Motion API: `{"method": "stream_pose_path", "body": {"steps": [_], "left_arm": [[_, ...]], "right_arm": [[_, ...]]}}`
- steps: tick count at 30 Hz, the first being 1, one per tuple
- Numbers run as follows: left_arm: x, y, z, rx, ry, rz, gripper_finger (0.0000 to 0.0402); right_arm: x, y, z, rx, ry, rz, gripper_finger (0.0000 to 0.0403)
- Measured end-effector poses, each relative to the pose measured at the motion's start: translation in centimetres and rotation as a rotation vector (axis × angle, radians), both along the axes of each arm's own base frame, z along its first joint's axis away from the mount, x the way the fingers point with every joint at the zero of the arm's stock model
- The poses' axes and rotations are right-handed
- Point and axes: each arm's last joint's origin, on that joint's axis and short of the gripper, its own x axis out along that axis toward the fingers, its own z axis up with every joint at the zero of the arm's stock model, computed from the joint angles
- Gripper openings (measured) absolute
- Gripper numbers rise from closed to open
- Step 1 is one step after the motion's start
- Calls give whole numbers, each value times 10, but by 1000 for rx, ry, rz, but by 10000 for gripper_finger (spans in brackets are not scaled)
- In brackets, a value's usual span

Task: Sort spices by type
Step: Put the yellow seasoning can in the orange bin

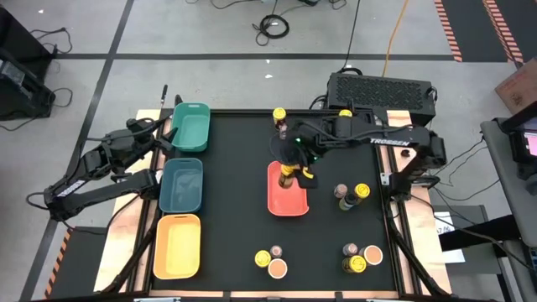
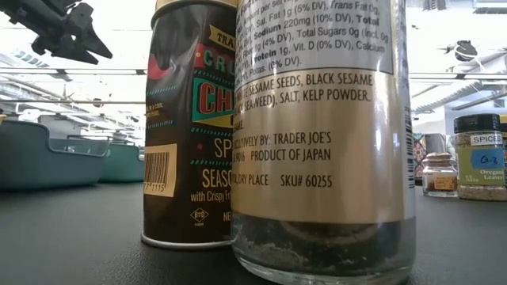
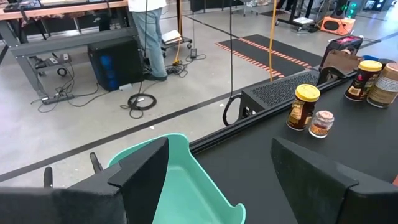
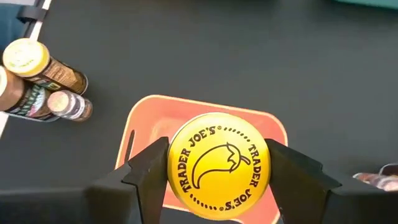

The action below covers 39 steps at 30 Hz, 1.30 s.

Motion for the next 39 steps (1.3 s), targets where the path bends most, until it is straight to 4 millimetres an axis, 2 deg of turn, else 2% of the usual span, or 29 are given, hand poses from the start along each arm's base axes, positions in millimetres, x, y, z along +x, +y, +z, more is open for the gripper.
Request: {"method": "stream_pose_path", "body": {"steps": [6, 10, 25, 35, 39], "left_arm": [[0, 0, 0, 1, 0, -3, 286], [0, 0, 0, 1, 0, -3, 286], [0, 0, 0, 1, 0, -3, 286], [0, 0, 0, 1, 0, -2, 286], [0, 0, 0, 1, 0, -3, 286]], "right_arm": [[-12, 2, -26, 15, -107, -52, 226], [-13, 0, -43, -27, -71, -106, 226], [11, -7, -91, -81, 70, -87, 226], [6, -27, -97, -68, 117, -135, 226], [0, -29, -113, -62, 152, -147, 226]]}}
